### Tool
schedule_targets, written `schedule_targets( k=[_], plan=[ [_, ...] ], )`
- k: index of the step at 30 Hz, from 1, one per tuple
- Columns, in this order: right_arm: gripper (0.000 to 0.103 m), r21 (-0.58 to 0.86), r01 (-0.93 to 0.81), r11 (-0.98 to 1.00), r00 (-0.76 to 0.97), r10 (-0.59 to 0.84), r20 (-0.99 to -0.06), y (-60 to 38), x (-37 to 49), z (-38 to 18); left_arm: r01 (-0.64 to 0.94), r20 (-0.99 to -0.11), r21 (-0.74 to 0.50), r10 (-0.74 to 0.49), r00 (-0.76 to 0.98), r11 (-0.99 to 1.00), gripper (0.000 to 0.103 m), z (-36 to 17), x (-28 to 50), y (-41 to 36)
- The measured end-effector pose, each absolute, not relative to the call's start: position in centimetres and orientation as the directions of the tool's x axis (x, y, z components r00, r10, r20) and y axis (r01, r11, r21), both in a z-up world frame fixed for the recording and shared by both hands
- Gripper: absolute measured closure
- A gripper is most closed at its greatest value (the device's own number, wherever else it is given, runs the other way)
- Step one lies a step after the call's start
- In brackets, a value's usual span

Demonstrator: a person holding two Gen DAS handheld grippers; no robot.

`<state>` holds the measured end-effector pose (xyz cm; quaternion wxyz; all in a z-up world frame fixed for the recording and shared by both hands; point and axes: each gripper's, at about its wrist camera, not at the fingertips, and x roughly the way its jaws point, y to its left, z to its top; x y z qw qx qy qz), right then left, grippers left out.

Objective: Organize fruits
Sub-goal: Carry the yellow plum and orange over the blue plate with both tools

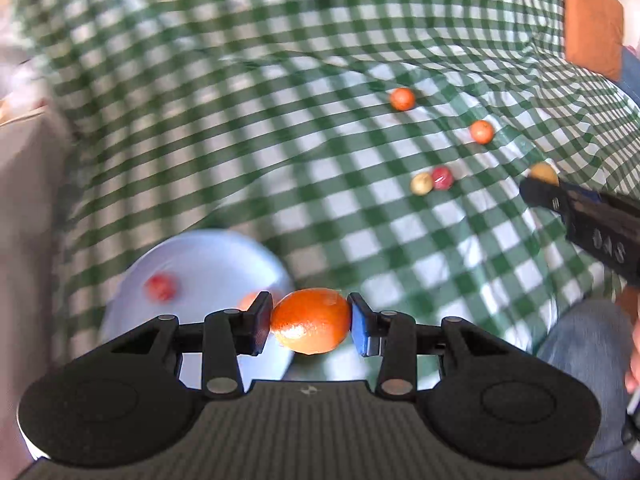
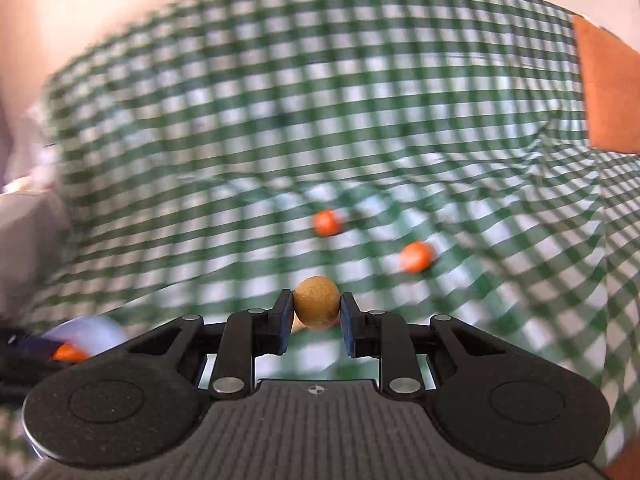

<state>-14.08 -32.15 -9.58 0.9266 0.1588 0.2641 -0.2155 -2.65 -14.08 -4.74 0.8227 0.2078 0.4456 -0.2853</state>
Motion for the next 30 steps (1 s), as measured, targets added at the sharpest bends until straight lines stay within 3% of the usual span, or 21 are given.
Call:
schedule_targets(
  k=[7,13,30],
  plan=[
    [0.077,0.216,0.28,0.935,0.808,-0.108,-0.579,-21.5,-16.6,-5.9,0.553,-0.841,0.094,-0.231,0.489,0.828,0.058,-2.2,-6.5,-3.6],
    [0.077,0.166,0.152,0.974,0.798,-0.022,-0.602,-14.1,-17.5,-4.7,0.495,-0.83,0.074,-0.222,0.512,0.866,0.058,-1.8,-8.5,2.4],
    [0.077,-0.007,0.084,0.996,0.798,-0.071,-0.598,-8.6,-18.6,-3.4,0.483,-0.787,-0.006,-0.302,0.538,0.876,0.058,-1.2,-9.3,5.4]
  ],
)
